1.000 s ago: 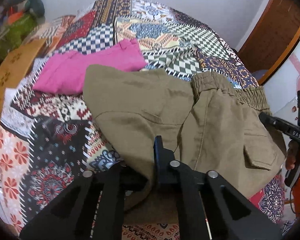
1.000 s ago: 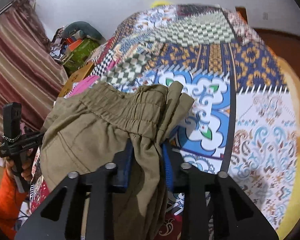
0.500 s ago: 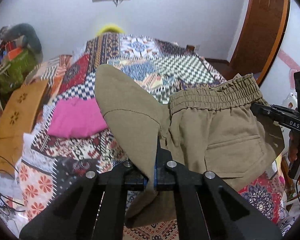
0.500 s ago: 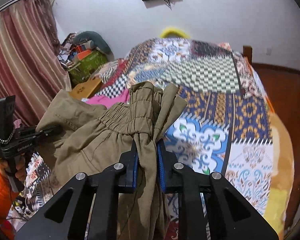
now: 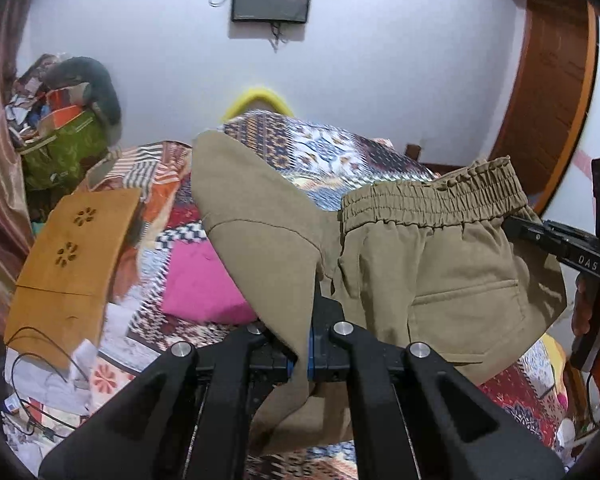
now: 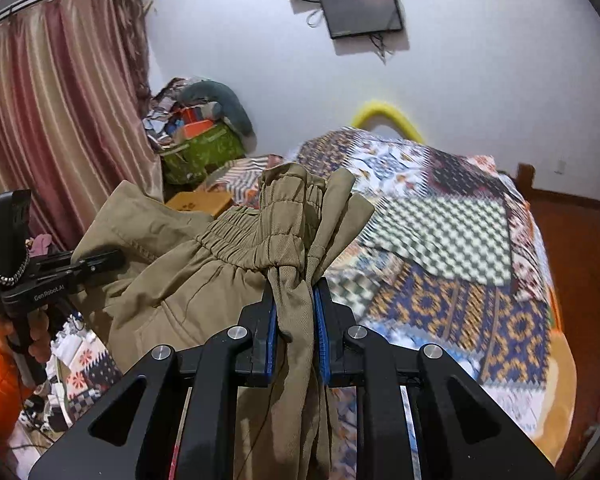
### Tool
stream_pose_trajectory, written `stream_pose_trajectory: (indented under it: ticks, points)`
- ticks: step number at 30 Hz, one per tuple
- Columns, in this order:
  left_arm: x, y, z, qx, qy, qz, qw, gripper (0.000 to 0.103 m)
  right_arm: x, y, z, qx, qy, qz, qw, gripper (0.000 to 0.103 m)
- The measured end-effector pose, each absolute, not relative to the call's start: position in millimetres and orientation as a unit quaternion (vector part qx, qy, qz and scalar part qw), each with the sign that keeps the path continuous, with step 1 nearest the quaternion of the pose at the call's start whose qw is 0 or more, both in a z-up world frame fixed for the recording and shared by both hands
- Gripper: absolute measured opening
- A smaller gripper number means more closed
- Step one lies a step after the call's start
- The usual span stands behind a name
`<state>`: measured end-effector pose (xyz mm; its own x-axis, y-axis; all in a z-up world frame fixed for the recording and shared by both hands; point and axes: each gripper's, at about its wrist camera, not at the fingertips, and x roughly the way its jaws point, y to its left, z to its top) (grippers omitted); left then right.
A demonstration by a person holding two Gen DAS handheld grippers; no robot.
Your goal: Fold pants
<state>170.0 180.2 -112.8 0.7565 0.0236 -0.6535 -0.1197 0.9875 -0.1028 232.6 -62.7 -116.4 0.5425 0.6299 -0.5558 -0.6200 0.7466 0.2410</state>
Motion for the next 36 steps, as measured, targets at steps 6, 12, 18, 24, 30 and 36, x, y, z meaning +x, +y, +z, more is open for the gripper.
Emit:
stream_pose_trajectory:
  ticks: [6,12,18,24,30,36]
  points:
    - [179,226,-109,-0.085,0.345,0.061,0.933,0.003,250,-19,-113,-0.005,0.311,0.375,0.873,0.015]
    - [197,269,-115,-0.109,0.349,0.07,0.928,0.003,275,20,-116,-0.014,0.307,0.385,0.87,0.015]
    - [226,296,-134,-0.116,0.36,0.077,0.923,0.003,302,47,-127,-0.018,0.316,0.383,0.868,0.015]
    - [260,312,-170,-0.116,0.384,0.072,0.913,0.003,330,64,-151,-0.019,0.337,0.371,0.865,0.015]
    - [290,328,-213,-0.121,0.414,0.067,0.9,0.003,352,70,-187,-0.02,0.37,0.357,0.858,0.015]
    - [311,341,-274,-0.123,0.467,0.087,0.871,0.004,368,78,-232,-0.038,0.412,0.34,0.845,0.015]
